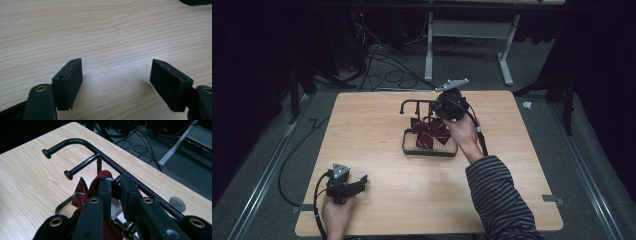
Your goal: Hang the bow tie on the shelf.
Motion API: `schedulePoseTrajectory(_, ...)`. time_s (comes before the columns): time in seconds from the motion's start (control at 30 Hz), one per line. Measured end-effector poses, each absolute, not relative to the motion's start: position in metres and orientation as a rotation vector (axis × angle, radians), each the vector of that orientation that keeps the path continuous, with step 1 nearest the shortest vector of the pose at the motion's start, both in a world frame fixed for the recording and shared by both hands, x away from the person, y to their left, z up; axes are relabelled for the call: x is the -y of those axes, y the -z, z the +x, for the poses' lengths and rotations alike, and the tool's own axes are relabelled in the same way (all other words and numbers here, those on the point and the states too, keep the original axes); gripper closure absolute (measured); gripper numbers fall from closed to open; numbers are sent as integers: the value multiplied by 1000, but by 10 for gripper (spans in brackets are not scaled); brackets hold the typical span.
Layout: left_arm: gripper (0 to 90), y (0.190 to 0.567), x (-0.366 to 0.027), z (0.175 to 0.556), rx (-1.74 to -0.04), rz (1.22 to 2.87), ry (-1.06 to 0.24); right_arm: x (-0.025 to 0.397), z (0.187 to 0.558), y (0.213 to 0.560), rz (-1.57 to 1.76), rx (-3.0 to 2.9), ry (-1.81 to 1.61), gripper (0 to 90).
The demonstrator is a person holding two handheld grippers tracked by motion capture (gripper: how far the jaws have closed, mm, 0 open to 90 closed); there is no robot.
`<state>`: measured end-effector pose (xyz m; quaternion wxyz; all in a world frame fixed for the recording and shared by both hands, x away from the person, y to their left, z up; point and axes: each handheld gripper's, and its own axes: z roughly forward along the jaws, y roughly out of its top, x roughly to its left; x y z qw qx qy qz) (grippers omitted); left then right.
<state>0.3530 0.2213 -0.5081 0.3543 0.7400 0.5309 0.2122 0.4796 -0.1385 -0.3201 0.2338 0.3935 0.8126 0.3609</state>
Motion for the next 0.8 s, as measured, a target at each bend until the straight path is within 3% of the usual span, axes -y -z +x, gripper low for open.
schedulePoseTrajectory(0.3, 266, 508, -221, 353, -1372, 1914, -546, 140, 484, 323, 1105, -2236, -974, 811)
schedulePoseTrajectory(0.53, 266, 508, -222, 353, -1373, 1912, -547, 144, 483, 323, 1115, -2244, -973, 731)
schedulePoseTrajectory(0.8, 266, 508, -222, 353, -1373, 1912, -546, 149, 478, 317, 1103, -2231, -1016, 710)
